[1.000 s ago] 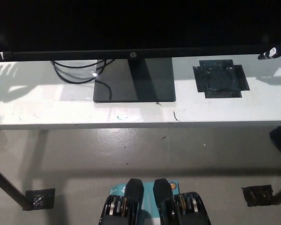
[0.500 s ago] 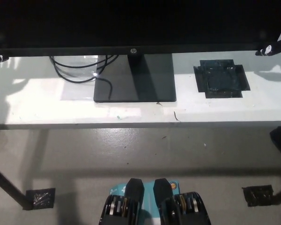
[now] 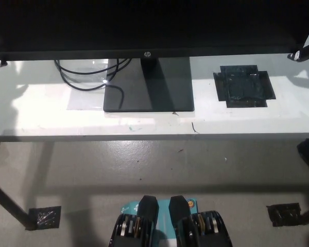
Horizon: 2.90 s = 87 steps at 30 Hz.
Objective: The monitor is placed at the center of the table and the robot uses both its hand to grab the left and right sides of the monitor to tilt the angle of the monitor downwards
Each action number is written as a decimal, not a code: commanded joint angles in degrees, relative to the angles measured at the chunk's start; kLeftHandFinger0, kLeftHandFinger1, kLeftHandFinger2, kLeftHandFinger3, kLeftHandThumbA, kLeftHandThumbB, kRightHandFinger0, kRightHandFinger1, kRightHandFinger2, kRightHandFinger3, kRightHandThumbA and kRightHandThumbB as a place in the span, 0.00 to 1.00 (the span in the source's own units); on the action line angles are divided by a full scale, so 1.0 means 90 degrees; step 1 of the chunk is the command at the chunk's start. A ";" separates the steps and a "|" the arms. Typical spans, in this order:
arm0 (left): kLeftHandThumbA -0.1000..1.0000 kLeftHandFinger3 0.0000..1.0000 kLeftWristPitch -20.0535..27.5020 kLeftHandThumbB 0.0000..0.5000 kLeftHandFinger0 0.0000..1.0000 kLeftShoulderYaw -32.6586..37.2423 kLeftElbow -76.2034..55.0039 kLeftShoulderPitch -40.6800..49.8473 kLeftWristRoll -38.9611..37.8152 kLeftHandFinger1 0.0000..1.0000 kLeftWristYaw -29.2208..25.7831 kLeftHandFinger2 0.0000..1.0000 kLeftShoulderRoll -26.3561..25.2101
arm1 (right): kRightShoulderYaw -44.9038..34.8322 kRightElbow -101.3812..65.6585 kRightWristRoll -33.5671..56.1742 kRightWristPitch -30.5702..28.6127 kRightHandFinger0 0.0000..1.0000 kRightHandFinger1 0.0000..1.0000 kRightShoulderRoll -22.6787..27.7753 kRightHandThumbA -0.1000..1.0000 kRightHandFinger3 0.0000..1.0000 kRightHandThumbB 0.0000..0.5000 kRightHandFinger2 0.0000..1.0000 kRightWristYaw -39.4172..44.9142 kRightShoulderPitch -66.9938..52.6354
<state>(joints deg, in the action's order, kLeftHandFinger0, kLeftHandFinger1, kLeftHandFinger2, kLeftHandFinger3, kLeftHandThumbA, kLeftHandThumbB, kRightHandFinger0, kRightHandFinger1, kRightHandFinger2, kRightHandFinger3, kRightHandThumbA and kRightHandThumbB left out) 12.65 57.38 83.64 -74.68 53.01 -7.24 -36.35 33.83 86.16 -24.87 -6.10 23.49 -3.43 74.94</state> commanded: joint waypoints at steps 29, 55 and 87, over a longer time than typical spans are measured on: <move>0.86 1.00 -0.0899 0.51 1.00 -0.5453 -0.7945 0.5078 -0.4890 1.00 0.1352 1.00 -0.1094 | -0.2768 -0.8848 0.2605 -0.0862 1.00 1.00 0.1691 0.96 1.00 1.00 1.00 0.0496 -0.5039; 1.00 1.00 0.1343 0.80 1.00 -0.5055 -1.1181 0.8166 -0.5839 1.00 0.0509 1.00 0.1059 | -0.1905 -1.1431 0.1830 -0.2315 1.00 1.00 -0.1187 1.00 1.00 0.85 1.00 -0.1051 -0.7781; 0.91 1.00 0.1586 0.61 1.00 -0.4623 -0.7138 0.7520 -0.4517 1.00 -0.0501 1.00 0.1702 | -0.1454 -0.6088 0.1734 -0.2315 1.00 1.00 -0.1768 0.93 1.00 0.70 1.00 -0.2064 -0.6644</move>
<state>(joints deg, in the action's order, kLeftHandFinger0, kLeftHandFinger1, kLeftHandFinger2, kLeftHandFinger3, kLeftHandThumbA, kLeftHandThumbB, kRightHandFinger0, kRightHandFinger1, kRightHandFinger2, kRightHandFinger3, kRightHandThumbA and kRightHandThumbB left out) 24.40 15.54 19.80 -5.88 12.67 -9.51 -20.25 19.75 31.75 -10.09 -23.58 7.31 -20.14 13.60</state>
